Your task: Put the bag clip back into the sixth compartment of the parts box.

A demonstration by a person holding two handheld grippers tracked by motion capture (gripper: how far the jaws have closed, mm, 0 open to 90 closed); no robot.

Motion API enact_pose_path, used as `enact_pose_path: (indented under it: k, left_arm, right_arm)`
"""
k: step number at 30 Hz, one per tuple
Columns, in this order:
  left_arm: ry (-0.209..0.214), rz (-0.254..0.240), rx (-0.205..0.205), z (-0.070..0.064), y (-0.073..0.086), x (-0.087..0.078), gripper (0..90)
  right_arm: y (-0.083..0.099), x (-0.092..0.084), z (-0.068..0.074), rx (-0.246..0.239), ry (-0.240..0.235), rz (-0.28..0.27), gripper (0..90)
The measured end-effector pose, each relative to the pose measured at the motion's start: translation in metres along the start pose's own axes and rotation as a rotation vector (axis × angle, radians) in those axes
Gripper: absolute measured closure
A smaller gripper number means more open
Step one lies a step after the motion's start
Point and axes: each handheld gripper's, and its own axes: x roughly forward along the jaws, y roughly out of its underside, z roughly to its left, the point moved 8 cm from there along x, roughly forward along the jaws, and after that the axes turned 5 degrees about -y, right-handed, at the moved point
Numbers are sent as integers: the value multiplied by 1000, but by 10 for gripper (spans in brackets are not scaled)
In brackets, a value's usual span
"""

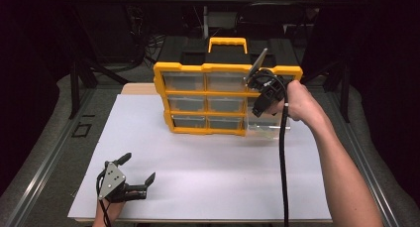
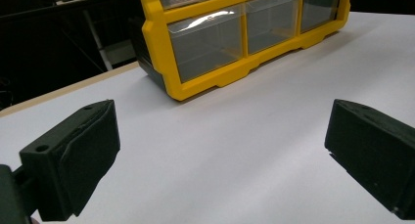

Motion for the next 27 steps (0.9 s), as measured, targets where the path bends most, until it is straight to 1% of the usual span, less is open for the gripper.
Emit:
enact_pose_path:
  k: [2,4,5,6,8,9,10,11,12,14,15,18,20,23,25,26,27]
  left_arm:
    - [0,-1,-1,0,0,0,0]
    - [0,0,2,0,0,-1,0]
    - [0,1,2,1,0,-1,0]
    - [-1,-1,0,1,0,-1,0]
    - [-1,-4,-1,1,0,-1,0]
    - [-1,-3,0,1,0,-1,0]
    - [-1,-2,1,1,0,-1,0]
    - [0,-2,0,1,0,-1,0]
    - [0,-2,-1,0,0,-1,0]
    - [1,-3,0,0,0,-1,0]
    - [1,-3,0,0,0,-1,0]
    - [0,-2,0,1,0,-1,0]
    - [0,-2,1,1,0,-1,0]
    - [1,-2,1,0,0,-1,0]
    - [1,-1,1,1,0,-1,0]
    - [1,-2,1,1,0,-1,0]
    - [0,-3,0,1,0,-1,0]
  right_arm:
    - [-4,-2,5,-3,-6,2,359]
    - [-9,-2,10,-16,-5,-17,281]
    - [-11,-2,14,-15,-6,-22,263]
    - [-14,-2,16,-26,-7,-24,232]
    - [-18,-1,21,-34,-9,-37,162]
    - [-21,-1,24,-41,-10,-51,146]
    - [-23,0,26,-46,-15,-67,135]
    - [-25,-1,29,-43,-18,-70,119]
    - [-28,0,31,-57,-23,-80,106]
    - [-33,1,36,-65,-25,-101,88]
    - [-36,3,39,-61,-27,-122,80]
    - [-41,6,49,-78,-35,-139,54]
    - [-45,11,55,-88,-40,-162,41]
    - [-49,17,65,-103,-45,-179,15]
    - [-51,22,71,-113,-52,-205,8]
    - [-51,24,74,-113,-53,-204,5]
    - [-53,27,76,-129,-52,-219,2]
